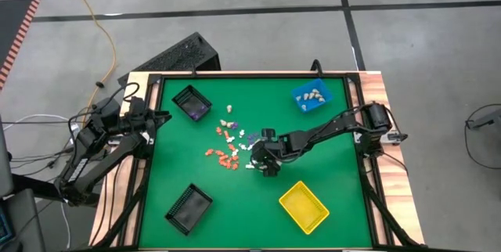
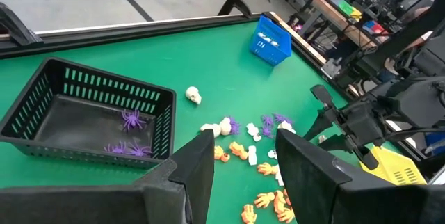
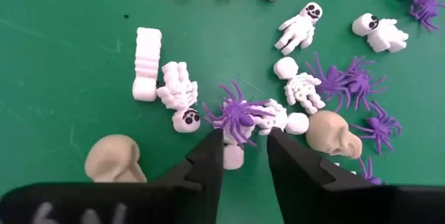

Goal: Sort Halloween decoration
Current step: Put the purple spider toy into the top black basket

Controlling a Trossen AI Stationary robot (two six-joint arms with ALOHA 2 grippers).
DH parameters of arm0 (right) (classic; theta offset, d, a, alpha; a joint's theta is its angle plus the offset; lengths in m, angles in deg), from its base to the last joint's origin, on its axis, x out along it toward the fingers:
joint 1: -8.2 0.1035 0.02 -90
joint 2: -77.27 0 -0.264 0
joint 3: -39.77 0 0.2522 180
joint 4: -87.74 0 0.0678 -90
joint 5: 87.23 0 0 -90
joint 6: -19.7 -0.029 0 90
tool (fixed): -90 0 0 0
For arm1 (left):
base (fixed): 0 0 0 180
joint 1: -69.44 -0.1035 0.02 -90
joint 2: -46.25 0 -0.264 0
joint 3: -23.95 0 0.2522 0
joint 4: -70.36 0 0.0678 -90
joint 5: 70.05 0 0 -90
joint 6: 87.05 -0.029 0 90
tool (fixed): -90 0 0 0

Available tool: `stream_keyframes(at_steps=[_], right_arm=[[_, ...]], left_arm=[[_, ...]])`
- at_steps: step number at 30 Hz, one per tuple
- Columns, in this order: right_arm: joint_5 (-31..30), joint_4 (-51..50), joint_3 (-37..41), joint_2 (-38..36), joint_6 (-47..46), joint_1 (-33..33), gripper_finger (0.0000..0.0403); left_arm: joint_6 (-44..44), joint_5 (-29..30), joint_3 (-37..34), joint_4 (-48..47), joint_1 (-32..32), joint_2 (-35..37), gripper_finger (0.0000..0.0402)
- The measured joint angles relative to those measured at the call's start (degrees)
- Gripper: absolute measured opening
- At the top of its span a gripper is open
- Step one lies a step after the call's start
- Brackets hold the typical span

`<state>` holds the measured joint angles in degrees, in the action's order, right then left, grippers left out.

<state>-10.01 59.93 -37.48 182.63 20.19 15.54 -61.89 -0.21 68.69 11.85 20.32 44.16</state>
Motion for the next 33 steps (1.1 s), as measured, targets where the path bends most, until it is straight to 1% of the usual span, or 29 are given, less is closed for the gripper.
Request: stream_keyframes(at_steps=[7,13,21,24,29,33], right_arm=[[0.1,0.0,0.0,0.0,0.0,0.0,0.0075],[0.4,0.0,0.0,0.0,0.0,0.0,0.0017],[0.5,-0.4,0.0,-0.5,-3.9,0.0,0.0014],[0.5,-2.2,-1.7,-0.5,-3.9,0.0,0.0014],[0.5,-3.6,-6.1,-0.5,-1.0,-0.4,0.0014],[0.5,-3.4,-9.6,-0.3,2.8,-2.0,0.0014]], left_arm=[[-0.5,0.0,0.0,0.0,0.0,0.0,0.0143],[-0.5,0.0,0.0,0.0,0.0,0.0,0.0143],[-0.5,0.0,0.0,0.0,0.0,0.0,0.0143],[-0.5,0.0,0.0,0.0,0.0,0.0,0.0143],[-0.5,0.1,0.0,0.0,0.0,0.0,0.0143],[-0.6,0.8,0.0,0.0,0.0,0.0,0.0143]])
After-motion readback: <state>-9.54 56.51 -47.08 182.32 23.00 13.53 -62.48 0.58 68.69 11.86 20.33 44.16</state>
